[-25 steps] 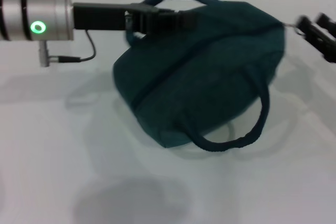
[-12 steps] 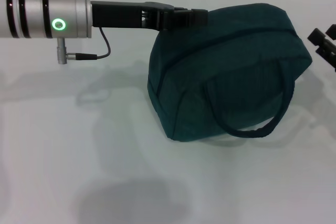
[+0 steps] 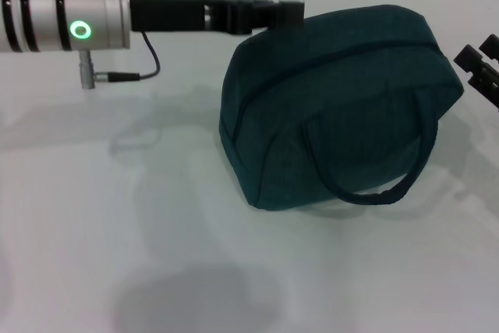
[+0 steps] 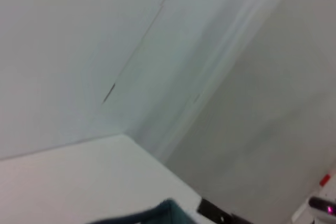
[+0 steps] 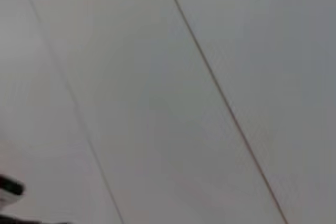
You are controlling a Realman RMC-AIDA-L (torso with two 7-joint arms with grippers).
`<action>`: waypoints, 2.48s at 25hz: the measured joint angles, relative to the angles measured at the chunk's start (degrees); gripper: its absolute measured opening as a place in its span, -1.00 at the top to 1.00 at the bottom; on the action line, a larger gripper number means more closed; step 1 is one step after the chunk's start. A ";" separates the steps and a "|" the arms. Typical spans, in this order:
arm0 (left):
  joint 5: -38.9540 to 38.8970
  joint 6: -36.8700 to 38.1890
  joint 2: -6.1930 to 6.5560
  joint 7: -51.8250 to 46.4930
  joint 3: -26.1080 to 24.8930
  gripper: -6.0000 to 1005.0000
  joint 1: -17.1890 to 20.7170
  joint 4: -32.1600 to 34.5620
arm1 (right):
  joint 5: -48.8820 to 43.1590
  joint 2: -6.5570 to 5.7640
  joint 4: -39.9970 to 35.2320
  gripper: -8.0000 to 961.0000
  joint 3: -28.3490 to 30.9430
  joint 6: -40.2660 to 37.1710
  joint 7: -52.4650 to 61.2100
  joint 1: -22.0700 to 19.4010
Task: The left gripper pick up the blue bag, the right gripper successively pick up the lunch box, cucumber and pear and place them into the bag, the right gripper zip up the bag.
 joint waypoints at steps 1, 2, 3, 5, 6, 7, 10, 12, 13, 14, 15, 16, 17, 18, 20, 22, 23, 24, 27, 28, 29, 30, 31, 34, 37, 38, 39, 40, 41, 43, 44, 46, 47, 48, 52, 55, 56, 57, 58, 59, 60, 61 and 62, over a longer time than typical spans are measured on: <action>-0.96 0.03 0.19 -0.06 0.00 0.81 0.19 0.03 | -0.39 -0.26 0.00 -0.58 0.05 -1.19 -0.32 -0.02; -2.30 0.12 0.57 -0.09 -0.04 0.80 0.50 0.05 | -0.80 -0.51 0.00 -0.59 0.08 -2.26 -0.66 -0.01; -3.69 0.31 0.98 -0.02 -0.02 0.79 0.91 0.07 | -1.52 -0.84 -0.01 -0.59 0.11 -3.65 -1.25 0.11; -6.32 0.74 1.78 0.95 -0.03 0.76 2.04 0.33 | -2.72 -1.46 -0.20 -0.61 0.11 -6.01 -2.39 0.23; -7.92 1.06 2.11 2.01 -0.03 0.75 2.68 0.51 | -3.73 -1.92 -0.42 -0.61 0.15 -7.60 -3.24 0.31; -9.33 1.34 2.35 3.13 -0.07 0.73 3.34 0.64 | -4.70 -2.44 -0.57 -0.62 0.22 -9.12 -3.87 0.49; -14.57 2.76 2.97 7.84 -0.12 0.69 5.95 0.68 | -8.05 -3.67 -0.91 -0.64 0.33 -12.65 -4.28 1.65; -17.28 3.15 3.44 9.50 -0.18 0.53 7.80 0.62 | -11.41 -4.43 -1.44 -0.65 0.34 -14.73 -4.21 2.59; -18.50 3.34 3.84 10.12 -0.38 0.45 8.83 0.50 | -12.78 -4.63 -1.73 -0.66 0.33 -15.48 -4.20 3.01; -19.11 3.61 4.03 10.80 -0.60 0.37 9.38 0.39 | -14.98 -4.81 -2.33 -0.67 0.34 -16.27 -4.17 3.43; -19.67 4.09 4.26 11.95 -0.94 0.29 10.21 0.26 | -17.19 -4.96 -3.22 -0.68 0.36 -16.86 -4.14 3.86; -19.72 4.81 4.44 13.59 -1.20 0.19 11.06 0.28 | -19.61 -4.99 -4.23 -0.70 0.36 -17.14 -4.09 4.09; -19.72 4.81 4.44 13.59 -1.20 0.10 11.06 0.28 | -21.04 -4.99 -5.14 -0.71 0.35 -17.17 -4.05 4.16; -19.66 6.24 4.72 16.50 -1.34 0.00 12.31 0.47 | -22.56 -4.98 -5.97 -0.73 0.36 -17.19 -4.01 4.23; -18.67 9.48 5.16 20.94 -1.16 -0.19 14.33 0.66 | -26.60 -4.85 -8.30 -0.75 0.38 -17.12 -3.93 4.29; -17.15 12.86 5.36 24.57 -1.07 -0.33 15.70 0.68 | -30.32 -4.64 -10.20 -0.78 0.38 -16.92 -3.29 4.39; -16.50 14.07 5.38 25.95 -1.06 -0.40 16.16 0.68 | -31.98 -4.57 -10.94 -0.80 0.39 -16.79 -2.70 4.52; -15.56 15.60 5.37 27.86 -1.01 -0.47 16.84 0.68 | -33.05 -4.50 -11.31 -0.81 0.39 -16.69 -2.21 4.66; -12.41 18.26 4.87 30.98 -0.95 -0.64 18.00 0.66 | -38.17 -3.91 -11.94 -0.81 0.40 -16.45 0.23 5.47; -11.45 18.85 4.68 31.53 -0.95 -0.67 18.23 0.60 | -39.42 -3.72 -11.94 -0.81 0.42 -16.21 0.70 5.60; -11.45 18.85 4.68 31.53 -0.95 -0.71 18.23 0.60 | -40.44 -3.51 -11.89 -0.81 0.40 -16.00 0.99 5.64; -8.87 20.97 4.12 33.33 -0.95 -0.74 18.88 0.31 | -41.67 -3.20 -11.82 -0.81 0.41 -15.53 1.21 5.65; -8.15 21.47 3.98 33.85 -0.94 -0.78 19.09 0.26 | -41.67 -3.20 -11.82 -0.81 0.41 -15.53 1.21 5.65; -5.38 23.39 3.10 36.47 -0.81 -0.78 20.32 0.11 | -44.29 -2.30 -11.51 -0.81 0.40 -13.54 0.99 4.85; -4.71 23.74 2.81 37.98 0.10 -0.78 21.41 -0.37 | -44.87 -1.90 -11.09 -0.81 0.34 -12.62 0.86 4.53; -4.63 23.81 2.76 39.20 0.94 -0.78 21.93 -1.11 | -45.24 -1.56 -10.93 -0.81 0.32 -12.33 0.82 4.44; -4.60 23.83 2.76 39.71 1.23 -0.78 22.09 -1.53 | -45.75 -1.26 -10.87 -0.80 0.33 -12.05 0.80 4.34; -4.53 23.85 2.75 40.62 1.63 -0.78 22.34 -2.30 | -46.37 -0.90 -10.83 -0.80 0.33 -11.88 0.77 4.25; -4.40 23.86 2.76 41.24 1.81 -0.78 22.52 -2.87 | -46.90 -0.53 -10.84 -0.80 0.34 -11.73 0.77 4.21; -3.62 23.86 2.91 42.39 1.87 -0.78 22.91 -4.12 | -47.43 -0.08 -10.98 -0.80 0.37 -11.54 0.76 4.16; -3.26 23.86 2.97 42.94 1.88 -0.78 23.23 -4.41 | -47.57 0.10 -11.03 -0.80 0.37 -11.43 0.76 4.14; -2.74 23.86 3.00 43.77 1.94 -0.77 23.73 -4.57 | -47.64 0.34 -11.04 -0.80 0.39 -10.97 0.75 4.11; -2.33 23.86 2.95 44.21 1.95 -0.77 23.92 -4.59 | -47.65 0.39 -11.03 -0.80 0.39 -10.72 0.75 4.11; -1.87 23.86 2.88 44.67 1.95 -0.77 24.09 -4.63 | -47.64 0.41 -10.96 -0.80 0.40 -10.50 0.74 4.11; -0.65 23.85 2.71 45.75 1.98 -0.77 24.58 -5.22 | -47.39 0.57 -10.85 -0.80 1.25 -10.33 0.73 3.96; -0.25 23.86 2.66 45.91 2.01 -0.77 24.71 -5.30 | -47.56 0.79 -10.95 -0.80 2.42 -10.53 0.73 3.57; -0.16 23.86 2.64 45.92 2.01 -0.77 24.72 -5.30 | -47.58 0.85 -10.97 -0.80 2.71 -10.55 0.73 3.47; -0.09 23.88 2.62 45.92 2.02 -0.77 24.72 -5.30 | -47.62 0.89 -10.95 -0.79 3.02 -10.57 0.72 3.41; -0.02 23.89 2.62 45.93 2.01 -0.77 24.73 -5.30 | -47.66 0.90 -10.88 -0.79 3.18 -10.58 0.73 3.39; 0.10 23.91 2.62 45.94 2.01 -0.77 24.73 -5.30 | -47.66 0.92 -10.85 -0.79 3.25 -10.58 0.73 3.37; 0.23 23.92 2.62 45.94 2.00 -0.77 24.74 -5.30 | -47.67 0.95 -10.82 -0.79 3.30 -10.58 0.72 3.35; 0.42 23.92 2.62 45.94 2.00 -0.77 24.73 -5.30 | -47.68 1.02 -10.81 -0.79 3.30 -10.53 0.73 3.32; 0.69 23.93 2.62 45.92 1.99 -0.77 24.68 -5.30 | -47.68 1.06 -10.81 -0.80 3.29 -10.45 0.72 3.32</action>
